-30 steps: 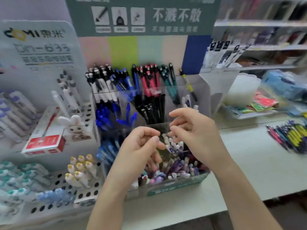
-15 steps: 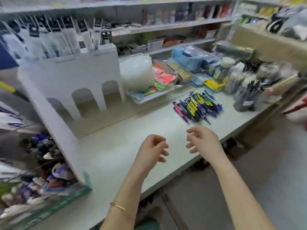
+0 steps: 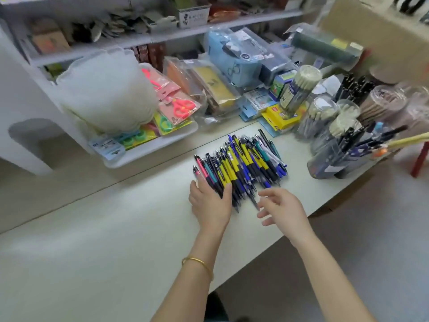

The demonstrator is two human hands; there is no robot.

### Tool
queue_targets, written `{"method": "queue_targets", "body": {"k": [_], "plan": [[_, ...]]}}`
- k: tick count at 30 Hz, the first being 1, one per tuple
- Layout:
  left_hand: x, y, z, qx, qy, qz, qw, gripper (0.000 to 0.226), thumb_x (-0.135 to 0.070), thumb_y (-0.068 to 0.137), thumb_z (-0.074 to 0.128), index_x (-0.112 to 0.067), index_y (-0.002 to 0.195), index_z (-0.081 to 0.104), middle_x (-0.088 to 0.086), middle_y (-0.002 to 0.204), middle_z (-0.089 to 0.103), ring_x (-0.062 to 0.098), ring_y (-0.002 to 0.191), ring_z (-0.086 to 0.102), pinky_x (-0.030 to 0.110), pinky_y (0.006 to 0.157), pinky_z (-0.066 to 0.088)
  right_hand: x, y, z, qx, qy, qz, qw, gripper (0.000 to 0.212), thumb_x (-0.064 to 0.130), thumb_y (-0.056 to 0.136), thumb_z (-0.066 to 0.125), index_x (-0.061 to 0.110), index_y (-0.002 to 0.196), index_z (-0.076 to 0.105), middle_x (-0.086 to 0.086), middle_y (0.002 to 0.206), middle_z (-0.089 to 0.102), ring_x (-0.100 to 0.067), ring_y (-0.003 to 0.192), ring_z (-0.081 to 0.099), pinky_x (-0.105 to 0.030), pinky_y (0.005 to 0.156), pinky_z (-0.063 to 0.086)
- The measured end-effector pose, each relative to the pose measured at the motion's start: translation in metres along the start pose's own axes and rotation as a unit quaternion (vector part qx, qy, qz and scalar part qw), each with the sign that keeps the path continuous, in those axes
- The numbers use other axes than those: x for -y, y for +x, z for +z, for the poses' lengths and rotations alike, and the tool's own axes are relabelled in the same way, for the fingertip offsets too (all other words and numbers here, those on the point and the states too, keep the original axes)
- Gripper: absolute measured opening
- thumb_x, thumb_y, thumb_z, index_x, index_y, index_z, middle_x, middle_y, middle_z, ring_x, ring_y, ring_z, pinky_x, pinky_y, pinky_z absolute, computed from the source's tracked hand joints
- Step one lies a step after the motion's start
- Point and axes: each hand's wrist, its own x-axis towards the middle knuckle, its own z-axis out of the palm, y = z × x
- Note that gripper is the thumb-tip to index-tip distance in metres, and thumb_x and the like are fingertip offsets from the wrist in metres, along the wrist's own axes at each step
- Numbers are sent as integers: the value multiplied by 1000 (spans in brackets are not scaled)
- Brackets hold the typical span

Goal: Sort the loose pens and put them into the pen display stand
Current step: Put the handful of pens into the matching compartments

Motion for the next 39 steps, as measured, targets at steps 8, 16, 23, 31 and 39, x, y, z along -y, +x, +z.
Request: {"method": "queue_targets", "body": {"k": [8, 16, 23, 31, 39], "plan": [[-6, 23, 38, -93, 110, 3, 990, 83, -51, 90, 53, -12, 152, 16, 13, 154, 25, 33, 136, 27, 45, 110, 25, 21, 69, 4, 31, 1, -46, 998, 19, 4, 94, 49, 19, 98, 60, -8, 84, 65, -9, 55, 59, -25, 49, 50], [-23, 38, 45, -159, 98, -87, 979, 78, -37, 83, 62, -7, 147, 29, 14, 145, 40, 35, 128, 37, 45, 103, 32, 37, 113, 16, 117, -24, -120, 986, 21, 4, 92, 48, 20, 99, 59, 0, 79, 64, -3, 49, 58, -26, 55, 47], [-28, 43, 53, -194, 126, -90, 969, 88, -63, 77, 30, -5, 143, 38, 17, 137, 47, 38, 121, 44, 49, 96, 40, 38, 136, 15, 146, -49, -147, 977, 22, 8, 92, 48, 26, 95, 59, 1, 84, 65, -2, 50, 57, -32, 60, 51], [-24, 55, 46, -185, 149, -105, 966, 76, -39, 84, 66, -6, 145, 35, 19, 137, 45, 39, 121, 42, 49, 97, 38, 40, 150, 20, 171, -95, -200, 960, 23, 10, 92, 48, 25, 100, 62, 3, 70, 60, -23, 65, 60, -43, 69, 53], [-24, 68, 40, -165, 177, -133, 961, 85, -44, 83, 63, -8, 148, 23, 14, 142, 36, 34, 125, 35, 44, 99, 33, 43, 159, 27, 180, -105, -208, 956, 22, 11, 92, 48, 21, 103, 64, 7, 68, 56, -18, 65, 59, -45, 69, 53]]}}
